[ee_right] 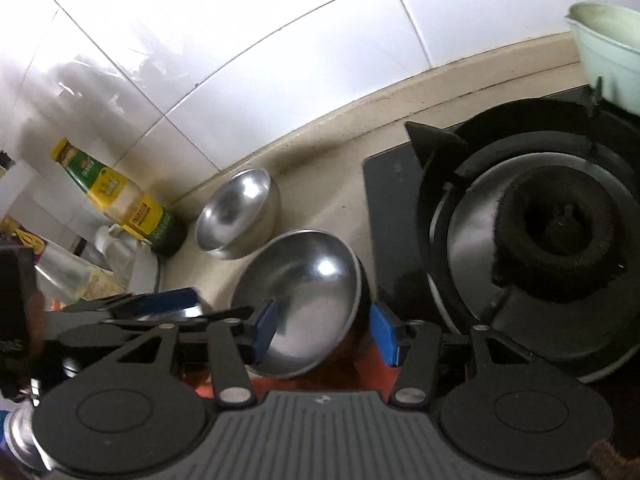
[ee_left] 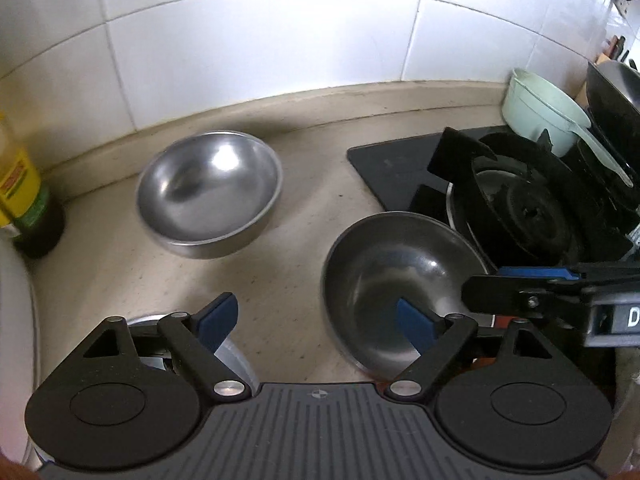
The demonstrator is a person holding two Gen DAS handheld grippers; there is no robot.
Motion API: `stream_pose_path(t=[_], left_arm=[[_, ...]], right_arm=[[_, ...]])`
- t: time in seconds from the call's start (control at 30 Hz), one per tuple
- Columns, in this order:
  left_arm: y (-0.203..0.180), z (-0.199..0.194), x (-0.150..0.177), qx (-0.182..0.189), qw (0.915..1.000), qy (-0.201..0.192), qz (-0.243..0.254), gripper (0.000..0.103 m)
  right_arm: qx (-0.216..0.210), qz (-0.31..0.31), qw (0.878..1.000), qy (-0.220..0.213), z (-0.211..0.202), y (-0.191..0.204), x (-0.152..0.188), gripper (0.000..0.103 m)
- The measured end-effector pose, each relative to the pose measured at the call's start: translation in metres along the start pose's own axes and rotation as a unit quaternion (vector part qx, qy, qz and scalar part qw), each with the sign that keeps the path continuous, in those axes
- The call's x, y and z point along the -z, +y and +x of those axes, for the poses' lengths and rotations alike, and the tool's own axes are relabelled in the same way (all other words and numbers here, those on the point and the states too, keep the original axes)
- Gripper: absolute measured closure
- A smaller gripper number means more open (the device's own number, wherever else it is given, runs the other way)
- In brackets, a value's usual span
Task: Organize plates and bowls
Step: 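Lift the steel bowl with the right tool toward the stove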
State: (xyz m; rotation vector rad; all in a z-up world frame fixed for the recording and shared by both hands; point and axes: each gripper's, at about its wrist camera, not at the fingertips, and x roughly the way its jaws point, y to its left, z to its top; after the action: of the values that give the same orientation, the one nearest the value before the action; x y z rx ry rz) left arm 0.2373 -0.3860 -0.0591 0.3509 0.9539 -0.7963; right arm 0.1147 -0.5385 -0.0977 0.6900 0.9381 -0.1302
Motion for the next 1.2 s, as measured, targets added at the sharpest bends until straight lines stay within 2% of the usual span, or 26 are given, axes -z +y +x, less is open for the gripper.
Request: stream_pose_path(t=[0.1, 0.17, 0.23, 0.37, 0.57, 0.7, 0.93, 1.2], left_arm=[[0.001, 0.012, 0.000, -0.001, 0.9998, 0.020, -0.002, 0.015], [0.004, 0.015, 0.001, 0.014, 0.9996, 0.025, -0.007, 0.018], [0.005, 0.015, 0.002, 0.014, 0.9996, 0.023, -0.003, 0.020], [0.005, 0.019, 0.001, 0.029, 0.9992, 0.028, -0.001, 0.030], [0.002, 0.021, 0.003, 0.027, 0.9992, 0.031, 0.001, 0.030], [0.005, 0.010, -0.001, 0.028, 0.9995, 0.015, -0.004, 0.029], [0.007, -0.014, -0.010, 0.023, 0.9995, -0.019, -0.010, 0.027], [0.015, -0.041, -0.011, -0.004, 0.9985, -0.050, -0.021, 0.027]], right_arm=[[-0.002, -0.013, 1.000, -0.003, -0.001, 0.003, -0.001, 0.053], [-0.018, -0.010, 1.000, 0.005, -0.001, 0.004, 0.001, 0.059], [-0.020, -0.014, 1.000, 0.009, 0.001, 0.005, 0.002, 0.061], [-0.027, -0.031, 0.999, 0.016, 0.006, 0.009, 0.000, 0.067], [-0.031, -0.020, 0.999, 0.025, 0.020, 0.007, -0.002, 0.068], [-0.041, -0.010, 0.999, 0.029, 0.017, 0.005, -0.003, 0.068], [-0.056, -0.019, 0.998, 0.002, 0.002, 0.016, -0.014, 0.068], [-0.073, -0.042, 0.996, -0.013, -0.006, 0.039, -0.022, 0.068]])
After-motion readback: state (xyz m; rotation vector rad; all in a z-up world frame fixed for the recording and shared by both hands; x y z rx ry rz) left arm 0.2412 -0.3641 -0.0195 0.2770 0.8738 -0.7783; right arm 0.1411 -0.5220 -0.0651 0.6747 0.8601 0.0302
